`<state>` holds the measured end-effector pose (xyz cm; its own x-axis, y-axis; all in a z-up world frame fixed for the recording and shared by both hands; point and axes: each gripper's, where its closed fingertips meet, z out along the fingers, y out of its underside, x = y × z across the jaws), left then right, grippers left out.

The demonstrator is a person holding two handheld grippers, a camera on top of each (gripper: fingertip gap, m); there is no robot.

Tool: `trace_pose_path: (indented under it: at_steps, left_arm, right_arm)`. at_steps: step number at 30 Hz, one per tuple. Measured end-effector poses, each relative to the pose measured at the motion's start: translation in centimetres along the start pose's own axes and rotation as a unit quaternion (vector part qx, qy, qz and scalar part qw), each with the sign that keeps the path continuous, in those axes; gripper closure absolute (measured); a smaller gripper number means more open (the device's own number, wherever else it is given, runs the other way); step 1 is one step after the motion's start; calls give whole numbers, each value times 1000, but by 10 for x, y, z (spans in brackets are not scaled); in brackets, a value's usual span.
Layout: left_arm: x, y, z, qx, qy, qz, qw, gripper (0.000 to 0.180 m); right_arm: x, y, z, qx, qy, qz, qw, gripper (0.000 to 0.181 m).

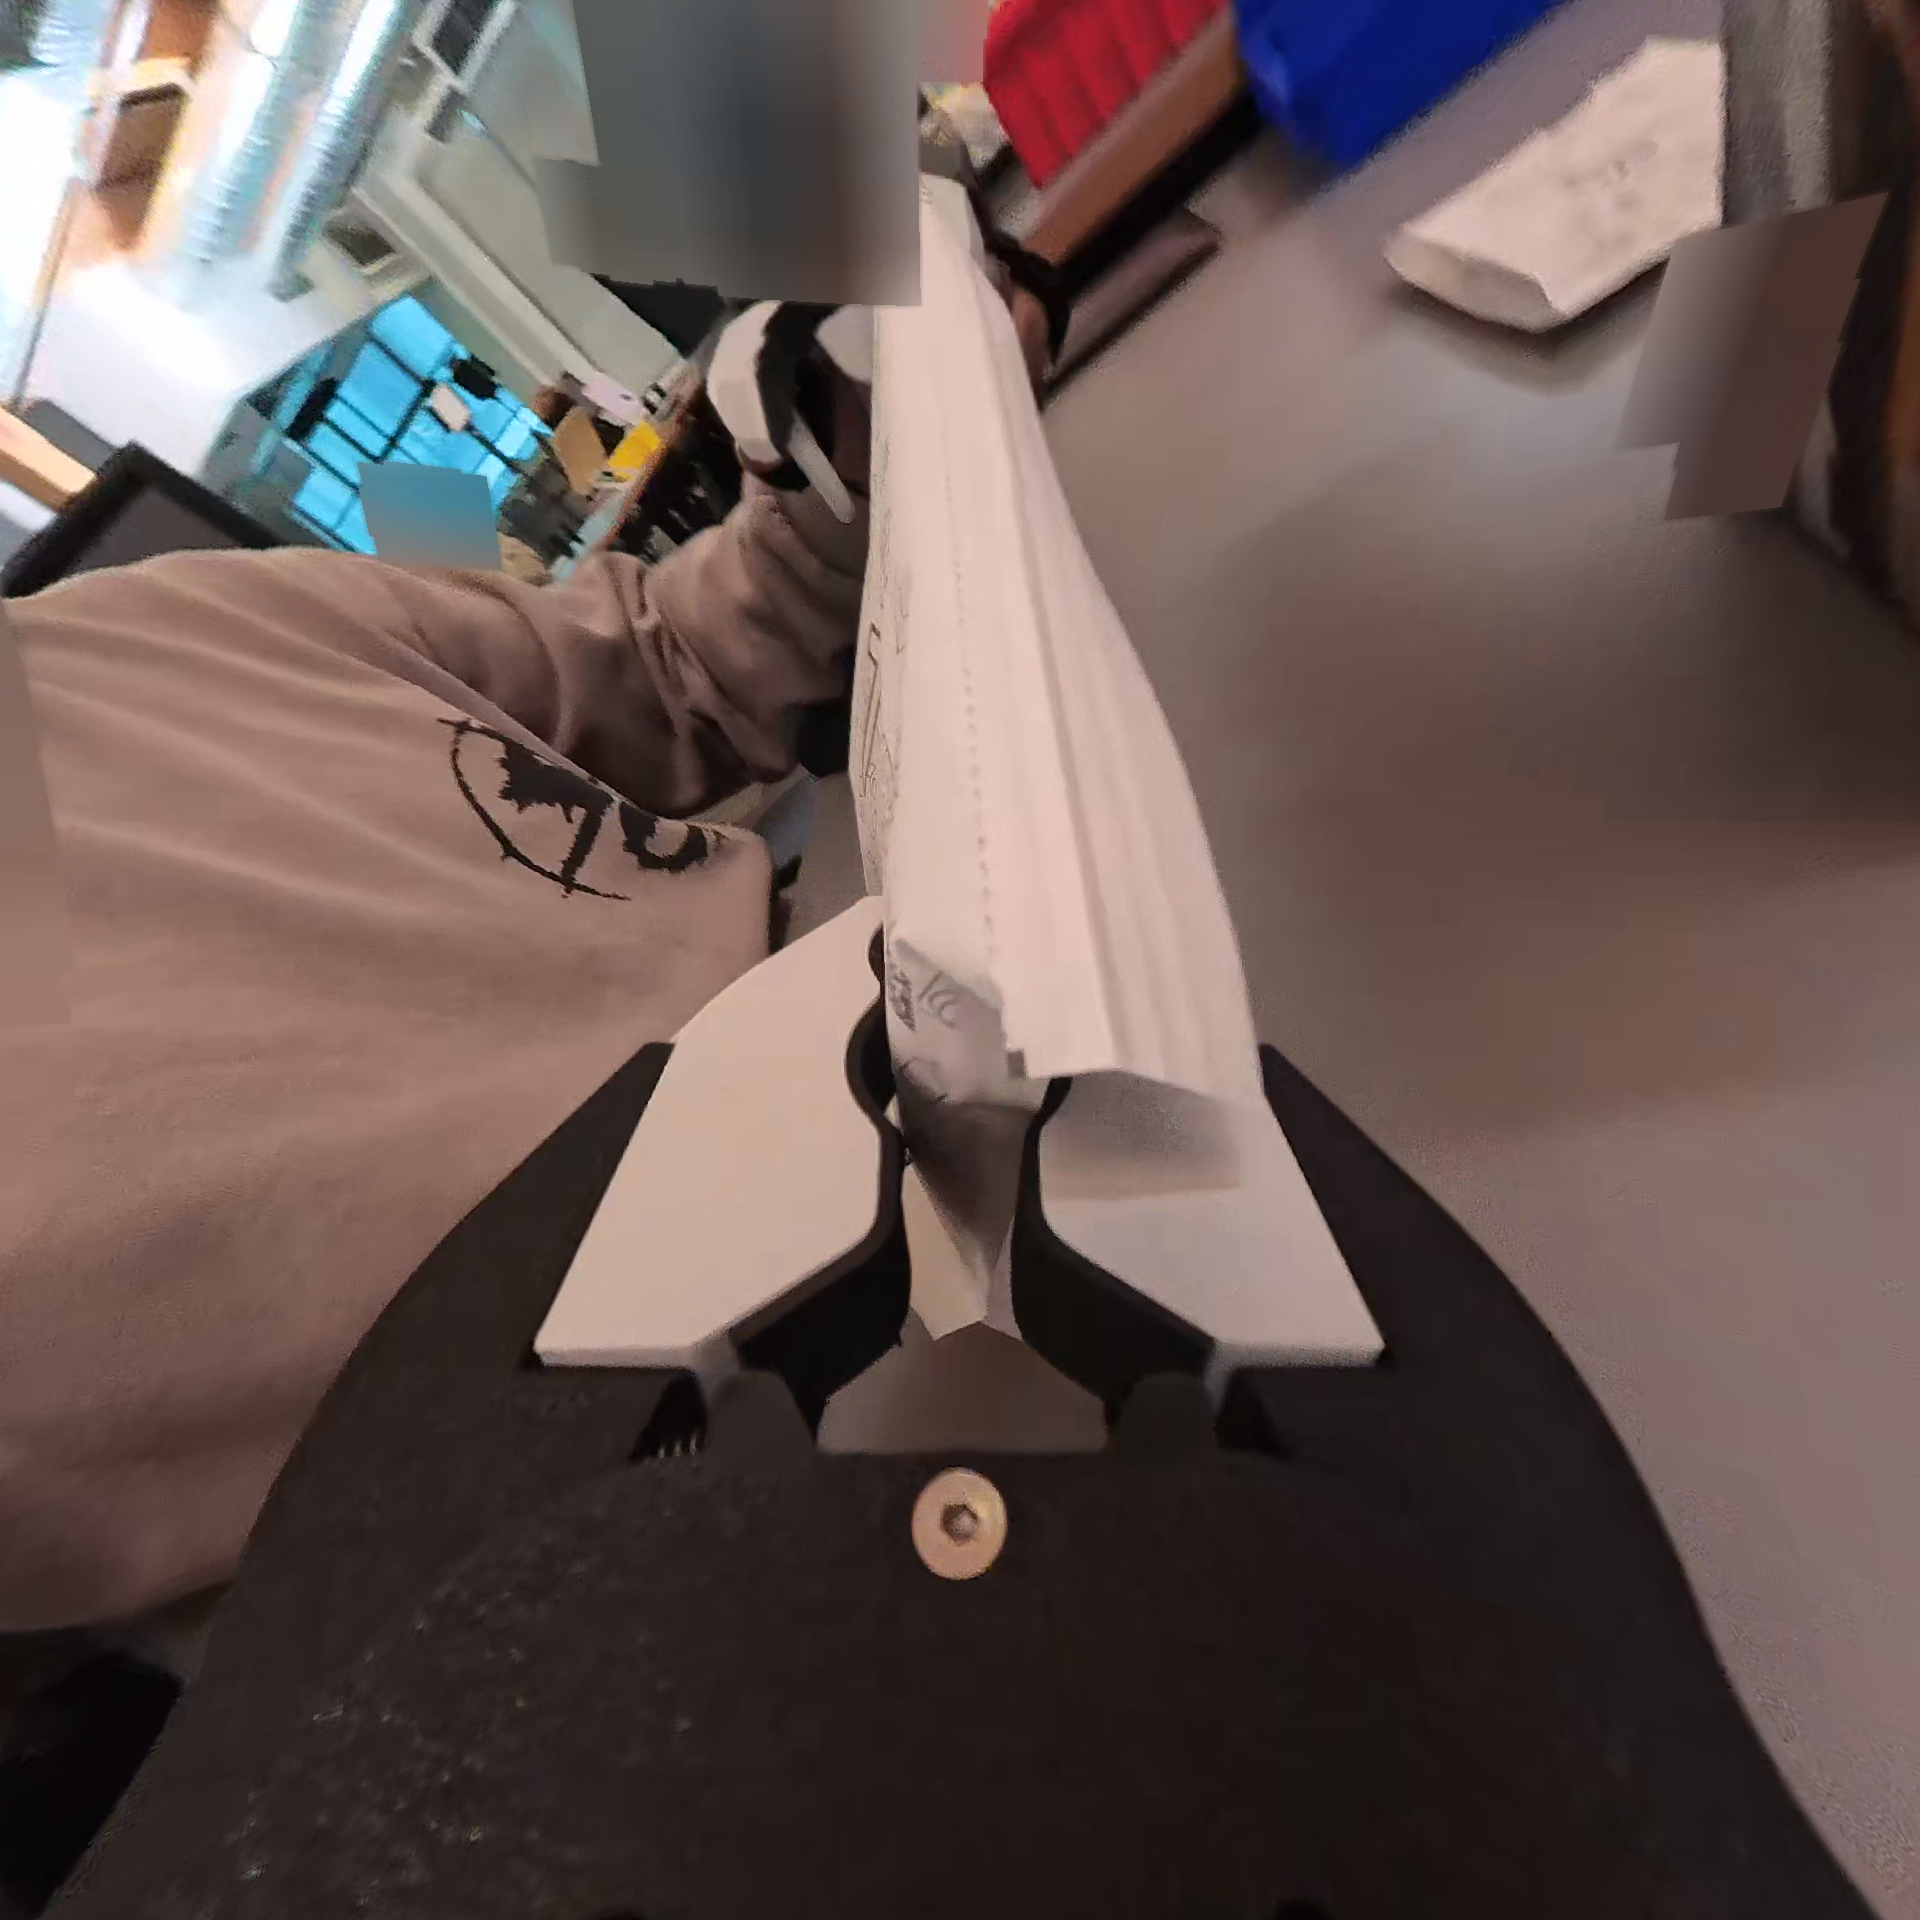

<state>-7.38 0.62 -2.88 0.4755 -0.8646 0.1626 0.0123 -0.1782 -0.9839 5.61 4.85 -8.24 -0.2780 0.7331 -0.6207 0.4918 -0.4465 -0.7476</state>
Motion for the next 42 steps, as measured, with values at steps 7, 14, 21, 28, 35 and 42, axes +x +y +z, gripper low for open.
trace_pose_path:
  at_steps: [7, 14, 21, 28, 35, 42]
  left_arm:
    - [-43, 43, 54, -117, -102, 35, 987, 153]
    - [-65, 41, 46, -102, -170, 104, 975, 165]
    - [-83, 41, 29, -89, -229, 115, 962, 167]
    - [-101, 48, 9, -89, -265, 103, 955, 170]
    - [-108, 54, 5, -89, -275, 90, 953, 168]
    - [-126, 32, -3, -60, -310, 107, 943, 152]
  right_arm:
    - [41, 24, -73, -39, 80, 94, 992, 163]
    - [125, 6, -189, -48, 204, 190, 959, 162]
    - [198, -9, -215, -68, 225, 236, 943, 154]
    - [222, -10, -212, -66, 235, 229, 942, 144]
    - [229, -13, -238, -29, 320, 190, 928, 101]
    - [179, -74, -269, 64, 456, -31, 887, 98]
